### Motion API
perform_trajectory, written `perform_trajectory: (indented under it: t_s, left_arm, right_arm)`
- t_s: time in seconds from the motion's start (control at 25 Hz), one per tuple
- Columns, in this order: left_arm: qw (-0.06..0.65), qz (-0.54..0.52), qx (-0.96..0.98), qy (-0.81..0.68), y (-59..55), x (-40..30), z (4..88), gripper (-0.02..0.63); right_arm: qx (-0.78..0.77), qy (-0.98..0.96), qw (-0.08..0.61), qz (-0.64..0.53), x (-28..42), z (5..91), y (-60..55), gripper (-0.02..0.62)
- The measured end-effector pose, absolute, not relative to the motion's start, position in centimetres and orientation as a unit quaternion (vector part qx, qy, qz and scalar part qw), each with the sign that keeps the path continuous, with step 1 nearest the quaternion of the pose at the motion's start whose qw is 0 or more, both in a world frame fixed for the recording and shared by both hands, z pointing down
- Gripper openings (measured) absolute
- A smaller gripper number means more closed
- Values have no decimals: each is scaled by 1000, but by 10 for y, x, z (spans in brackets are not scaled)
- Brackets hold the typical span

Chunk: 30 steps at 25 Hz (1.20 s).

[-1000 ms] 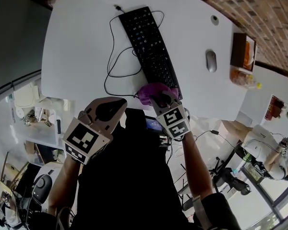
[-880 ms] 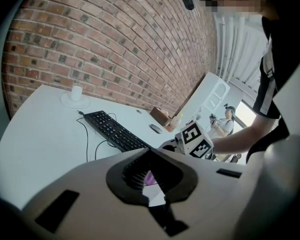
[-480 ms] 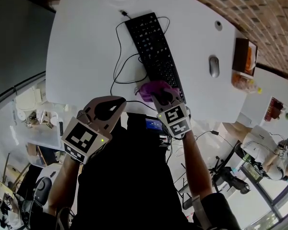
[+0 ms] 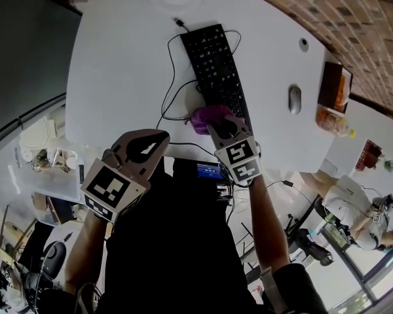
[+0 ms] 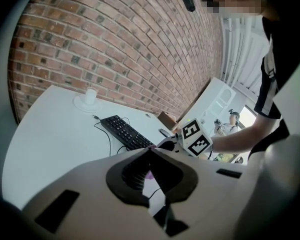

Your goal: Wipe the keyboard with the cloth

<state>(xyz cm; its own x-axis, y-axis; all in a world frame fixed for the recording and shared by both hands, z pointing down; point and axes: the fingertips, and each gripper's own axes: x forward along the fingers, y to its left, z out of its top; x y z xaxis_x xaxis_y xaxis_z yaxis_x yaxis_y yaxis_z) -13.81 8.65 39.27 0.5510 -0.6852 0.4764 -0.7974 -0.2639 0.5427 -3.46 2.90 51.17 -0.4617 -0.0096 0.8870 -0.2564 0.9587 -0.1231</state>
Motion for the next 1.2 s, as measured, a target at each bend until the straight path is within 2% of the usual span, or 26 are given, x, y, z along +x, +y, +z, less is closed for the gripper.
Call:
perform_trajectory:
  t_s: [0.44,1.2]
  left_arm:
    - [386,62,786,-479,83,-159,398,14]
    - [381,61,787,-482,87,-167,396,15]
  right_arm:
    - [77,-845,518,112,-58,515,13,74]
    - [88,-865,482,104,-108,512,-24,74]
